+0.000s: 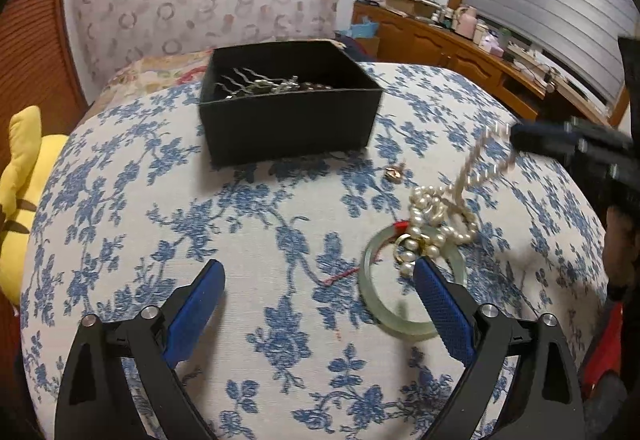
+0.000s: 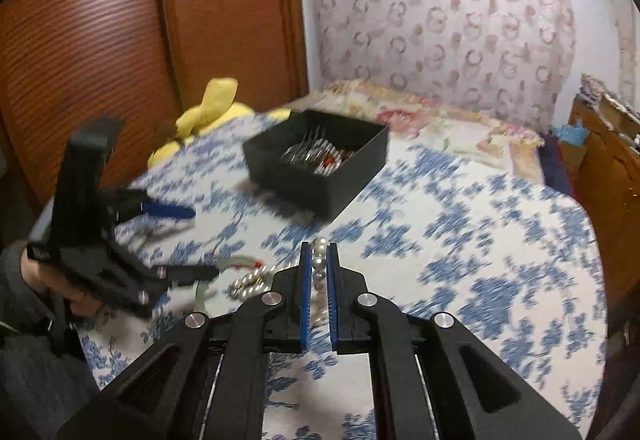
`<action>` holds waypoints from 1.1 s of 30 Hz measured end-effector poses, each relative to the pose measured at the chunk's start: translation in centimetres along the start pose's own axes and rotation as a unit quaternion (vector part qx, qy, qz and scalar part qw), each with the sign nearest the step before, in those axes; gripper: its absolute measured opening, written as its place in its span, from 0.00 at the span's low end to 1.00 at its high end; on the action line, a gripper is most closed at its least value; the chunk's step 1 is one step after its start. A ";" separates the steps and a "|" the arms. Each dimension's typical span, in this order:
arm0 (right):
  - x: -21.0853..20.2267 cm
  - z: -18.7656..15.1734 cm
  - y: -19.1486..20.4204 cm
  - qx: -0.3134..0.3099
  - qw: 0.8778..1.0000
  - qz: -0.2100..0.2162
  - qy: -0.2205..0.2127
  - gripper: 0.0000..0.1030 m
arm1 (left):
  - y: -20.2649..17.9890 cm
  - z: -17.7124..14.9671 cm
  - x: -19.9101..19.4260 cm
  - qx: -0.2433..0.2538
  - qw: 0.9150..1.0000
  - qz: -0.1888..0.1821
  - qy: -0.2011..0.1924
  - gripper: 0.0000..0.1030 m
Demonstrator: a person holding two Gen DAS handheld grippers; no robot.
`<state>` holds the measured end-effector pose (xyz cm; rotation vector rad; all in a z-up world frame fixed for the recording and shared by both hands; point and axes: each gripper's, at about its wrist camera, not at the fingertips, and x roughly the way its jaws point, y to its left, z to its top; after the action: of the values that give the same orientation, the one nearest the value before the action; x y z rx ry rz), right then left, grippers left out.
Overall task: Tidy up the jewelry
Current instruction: 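Grasp the pearl strand with the right tool while the left tool grasps the jade bangle, then carry the jade bangle and pearl strand over the box and open both tools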
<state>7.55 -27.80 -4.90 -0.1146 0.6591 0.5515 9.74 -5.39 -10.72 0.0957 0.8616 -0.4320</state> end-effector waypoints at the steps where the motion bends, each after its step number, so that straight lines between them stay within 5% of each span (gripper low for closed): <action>1: -0.3 0.3 -0.2 0.002 1.000 -0.003 -0.007 0.08 | -0.2 -0.1 0.1 0.003 1.000 -0.001 0.003 0.78; 10: -3.2 2.3 -0.6 -0.002 0.998 -0.019 -0.052 0.08 | -1.9 -0.2 0.6 0.040 0.999 0.010 0.008 0.27; 12: -3.7 2.8 -0.6 -0.004 0.998 -0.020 -0.058 0.08 | -2.2 -0.1 0.7 0.051 0.999 0.005 0.006 0.07; 33: -9.3 7.5 0.3 -0.027 0.989 -0.030 -0.139 0.08 | -1.8 1.9 -3.1 0.054 0.998 0.018 -0.035 0.07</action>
<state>5.44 -29.68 6.72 -0.1056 0.3683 0.5162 8.62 -6.51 -6.95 0.1934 0.7665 -0.4463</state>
